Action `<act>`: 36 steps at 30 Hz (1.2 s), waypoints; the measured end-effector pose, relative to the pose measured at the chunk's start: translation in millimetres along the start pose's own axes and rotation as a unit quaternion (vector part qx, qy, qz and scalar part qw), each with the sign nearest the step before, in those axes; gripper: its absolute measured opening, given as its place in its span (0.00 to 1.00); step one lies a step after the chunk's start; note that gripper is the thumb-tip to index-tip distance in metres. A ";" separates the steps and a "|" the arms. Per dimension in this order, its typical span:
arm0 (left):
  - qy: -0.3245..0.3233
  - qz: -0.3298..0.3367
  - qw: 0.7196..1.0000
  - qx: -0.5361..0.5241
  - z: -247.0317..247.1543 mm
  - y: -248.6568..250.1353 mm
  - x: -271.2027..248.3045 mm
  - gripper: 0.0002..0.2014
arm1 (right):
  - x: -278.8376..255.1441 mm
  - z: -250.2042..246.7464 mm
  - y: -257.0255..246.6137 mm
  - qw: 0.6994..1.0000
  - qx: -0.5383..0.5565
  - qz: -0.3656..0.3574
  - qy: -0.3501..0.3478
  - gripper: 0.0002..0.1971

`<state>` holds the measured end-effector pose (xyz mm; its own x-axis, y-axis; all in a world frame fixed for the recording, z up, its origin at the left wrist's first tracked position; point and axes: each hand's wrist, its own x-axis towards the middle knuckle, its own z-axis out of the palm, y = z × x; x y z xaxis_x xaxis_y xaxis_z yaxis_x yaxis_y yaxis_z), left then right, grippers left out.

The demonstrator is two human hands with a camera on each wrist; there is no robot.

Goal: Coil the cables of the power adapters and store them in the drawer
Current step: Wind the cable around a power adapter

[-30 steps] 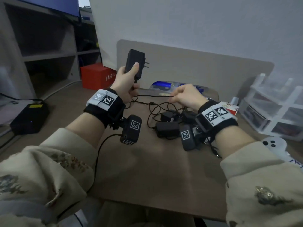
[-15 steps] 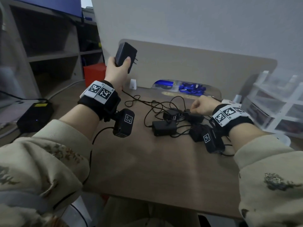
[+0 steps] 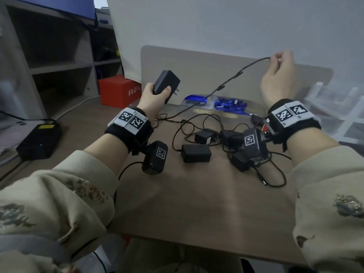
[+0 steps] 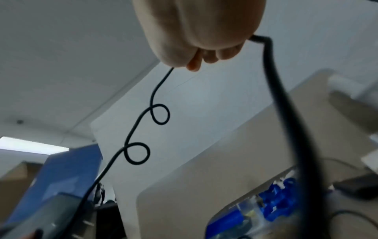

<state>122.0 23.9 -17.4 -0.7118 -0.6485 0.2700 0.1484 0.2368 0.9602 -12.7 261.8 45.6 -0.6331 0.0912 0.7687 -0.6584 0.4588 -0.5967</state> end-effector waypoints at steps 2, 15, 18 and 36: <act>-0.017 -0.007 1.000 -0.007 3.7 -2.3 -2.7 0.17 | 1.3 4.1 3.6 0.999 -0.011 -0.029 -0.039 0.13; -0.160 -0.089 0.968 -0.172 45.9 -4.4 -25.9 0.17 | -62.4 31.5 -19.1 0.946 0.010 0.022 -0.323 0.19; -0.152 -0.101 0.959 -0.217 50.6 -8.3 -26.1 0.22 | -85.4 38.3 -25.1 0.901 0.092 0.092 -0.415 0.28; -0.094 -0.090 0.946 -0.297 31.4 -18.0 -17.8 0.14 | -107.2 38.4 8.0 0.873 0.165 0.083 -0.451 0.13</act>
<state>110.4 53.9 -41.8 -0.8630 -0.4870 0.1346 0.3333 -0.3485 0.8760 34.3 221.7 -50.4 -0.6964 -0.6693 0.2591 -0.5136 0.2125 -0.8313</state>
